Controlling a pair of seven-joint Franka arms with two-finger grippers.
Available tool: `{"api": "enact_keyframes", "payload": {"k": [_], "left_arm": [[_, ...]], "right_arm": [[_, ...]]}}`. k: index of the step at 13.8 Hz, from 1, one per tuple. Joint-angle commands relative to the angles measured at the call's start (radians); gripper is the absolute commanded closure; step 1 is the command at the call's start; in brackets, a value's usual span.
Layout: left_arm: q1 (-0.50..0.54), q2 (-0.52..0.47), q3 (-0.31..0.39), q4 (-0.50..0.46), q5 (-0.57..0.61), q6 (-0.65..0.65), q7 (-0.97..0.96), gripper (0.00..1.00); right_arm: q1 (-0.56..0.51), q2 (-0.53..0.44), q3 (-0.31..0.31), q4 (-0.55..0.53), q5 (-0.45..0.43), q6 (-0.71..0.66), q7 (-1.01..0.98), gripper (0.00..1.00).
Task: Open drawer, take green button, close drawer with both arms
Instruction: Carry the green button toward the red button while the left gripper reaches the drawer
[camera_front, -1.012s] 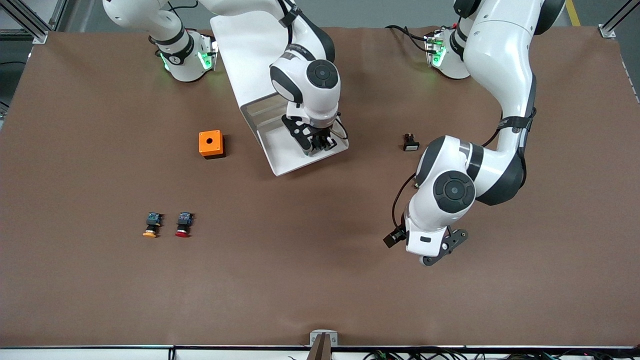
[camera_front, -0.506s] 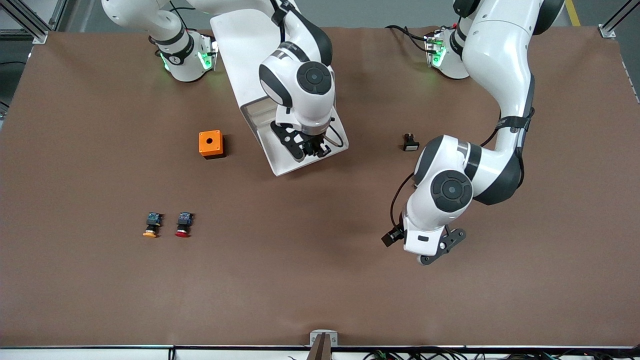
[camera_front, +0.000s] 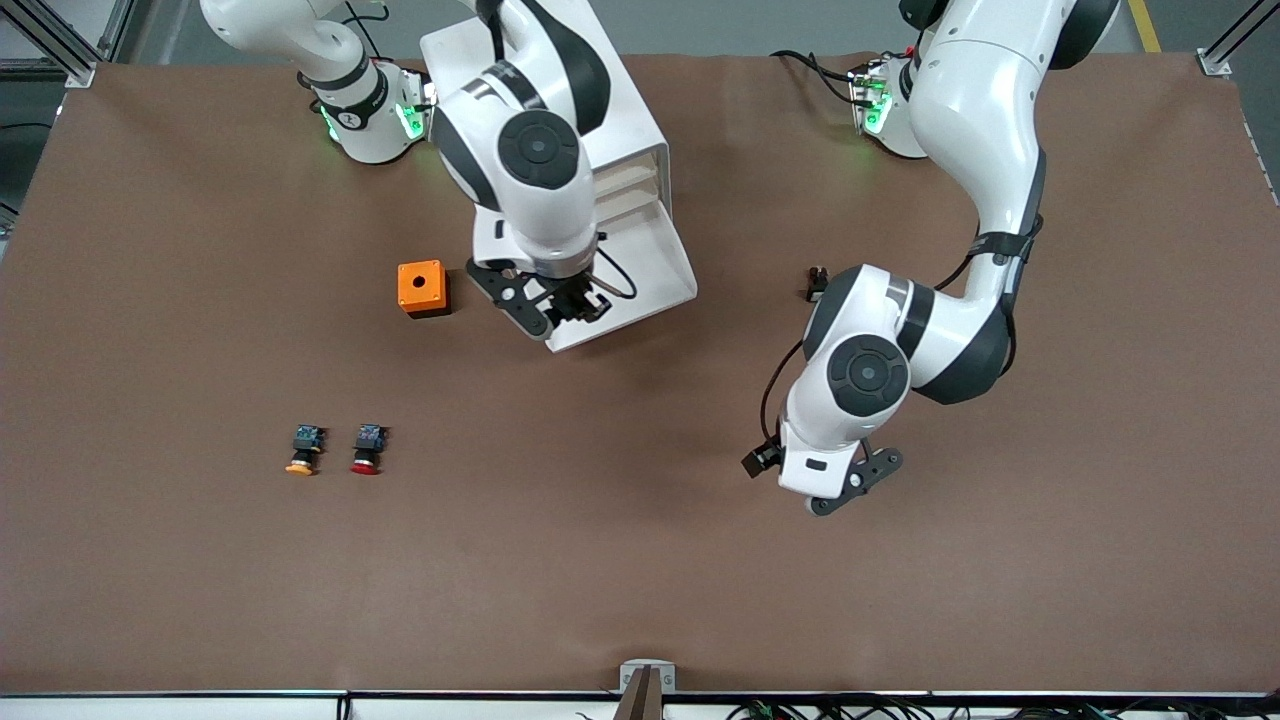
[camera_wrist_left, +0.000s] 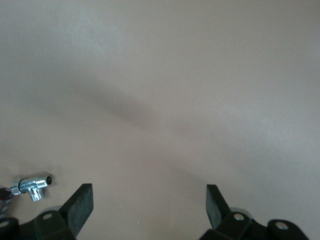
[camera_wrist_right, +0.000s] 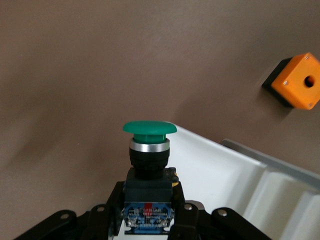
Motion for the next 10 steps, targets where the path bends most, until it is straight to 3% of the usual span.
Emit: {"api": "enact_keyframes", "payload": {"k": [1, 7, 10], "left_arm": [[-0.02, -0.039, -0.001, -0.051, 0.021, 0.01, -0.01, 0.01], [-0.124, -0.001, -0.006, -0.06, 0.019, 0.028, -0.075, 0.01], [-0.173, 0.005, -0.005, -0.115, 0.021, 0.097, -0.123, 0.01]], "right_arm": [[-0.042, -0.054, 0.014, -0.045, -0.011, -0.022, -0.095, 1.0], [-0.173, -0.06, 0.014, -0.096, -0.013, 0.027, -0.369, 1.0], [-0.24, -0.057, 0.014, -0.122, -0.013, 0.065, -0.546, 1.0]]}}
